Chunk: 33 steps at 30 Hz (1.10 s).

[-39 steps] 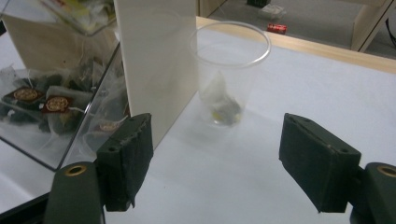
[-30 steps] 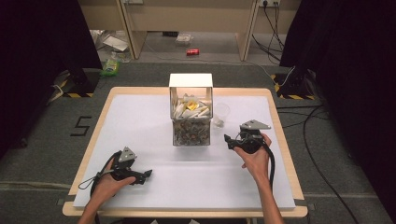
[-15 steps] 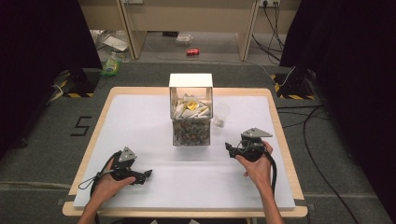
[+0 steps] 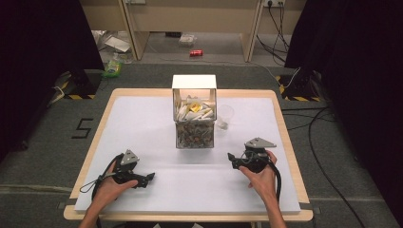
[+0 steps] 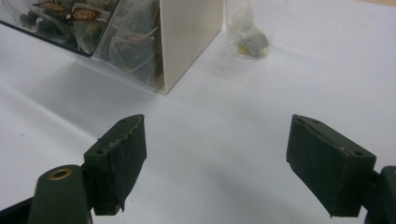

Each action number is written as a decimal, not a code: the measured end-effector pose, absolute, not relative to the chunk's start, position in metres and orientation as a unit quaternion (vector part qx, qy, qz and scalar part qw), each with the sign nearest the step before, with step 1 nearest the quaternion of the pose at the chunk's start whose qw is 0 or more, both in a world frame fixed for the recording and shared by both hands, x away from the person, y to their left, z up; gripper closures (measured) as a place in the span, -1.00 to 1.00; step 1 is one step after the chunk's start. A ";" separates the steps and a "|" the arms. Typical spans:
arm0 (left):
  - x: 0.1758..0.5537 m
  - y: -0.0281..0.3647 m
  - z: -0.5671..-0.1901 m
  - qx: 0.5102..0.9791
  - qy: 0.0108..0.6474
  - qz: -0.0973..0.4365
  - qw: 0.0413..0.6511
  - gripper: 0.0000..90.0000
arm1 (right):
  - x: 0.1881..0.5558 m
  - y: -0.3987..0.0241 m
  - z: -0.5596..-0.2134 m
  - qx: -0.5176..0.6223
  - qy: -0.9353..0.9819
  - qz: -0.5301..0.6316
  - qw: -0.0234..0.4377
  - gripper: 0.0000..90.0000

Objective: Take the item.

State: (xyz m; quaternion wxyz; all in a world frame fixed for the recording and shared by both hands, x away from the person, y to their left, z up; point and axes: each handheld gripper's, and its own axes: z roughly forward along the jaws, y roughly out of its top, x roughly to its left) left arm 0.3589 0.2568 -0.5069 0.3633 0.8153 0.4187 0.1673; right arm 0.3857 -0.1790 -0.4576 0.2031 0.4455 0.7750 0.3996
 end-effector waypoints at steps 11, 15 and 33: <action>0.359 0.257 -0.507 0.815 0.419 0.167 0.363 -1.00 | 0.370 -0.183 -0.468 0.444 0.783 0.391 0.194 -0.53; 0.359 0.257 -0.507 0.815 0.419 0.167 0.363 -1.00 | 0.366 -0.182 -0.470 0.441 0.785 0.391 0.192 -0.53; 0.359 0.257 -0.507 0.815 0.419 0.168 0.363 -1.00 | 0.350 -0.178 -0.480 0.435 0.794 0.385 0.178 -0.57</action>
